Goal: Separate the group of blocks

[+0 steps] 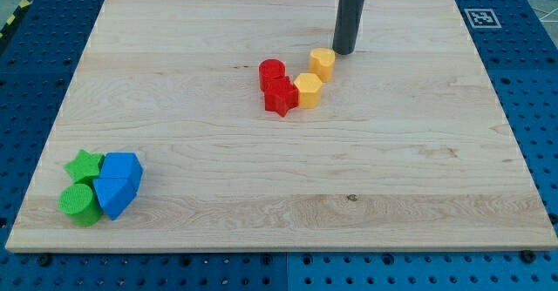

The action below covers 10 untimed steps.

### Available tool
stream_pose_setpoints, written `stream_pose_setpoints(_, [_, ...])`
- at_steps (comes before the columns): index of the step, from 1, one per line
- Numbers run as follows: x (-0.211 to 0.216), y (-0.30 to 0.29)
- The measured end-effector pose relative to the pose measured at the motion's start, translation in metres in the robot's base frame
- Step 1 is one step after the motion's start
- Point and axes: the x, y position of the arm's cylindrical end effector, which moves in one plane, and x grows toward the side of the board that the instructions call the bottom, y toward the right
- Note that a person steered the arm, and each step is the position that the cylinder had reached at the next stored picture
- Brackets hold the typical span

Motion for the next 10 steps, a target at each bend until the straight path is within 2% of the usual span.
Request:
stream_pose_setpoints(3, [0.030,-0.074])
stream_pose_setpoints(4, [0.026,-0.076])
stream_pose_setpoints(5, [-0.003,-0.086])
stream_pose_setpoints(8, [0.005,-0.351])
stream_pose_setpoints(9, [0.019,-0.394])
stream_pose_setpoints(10, [0.021,-0.395])
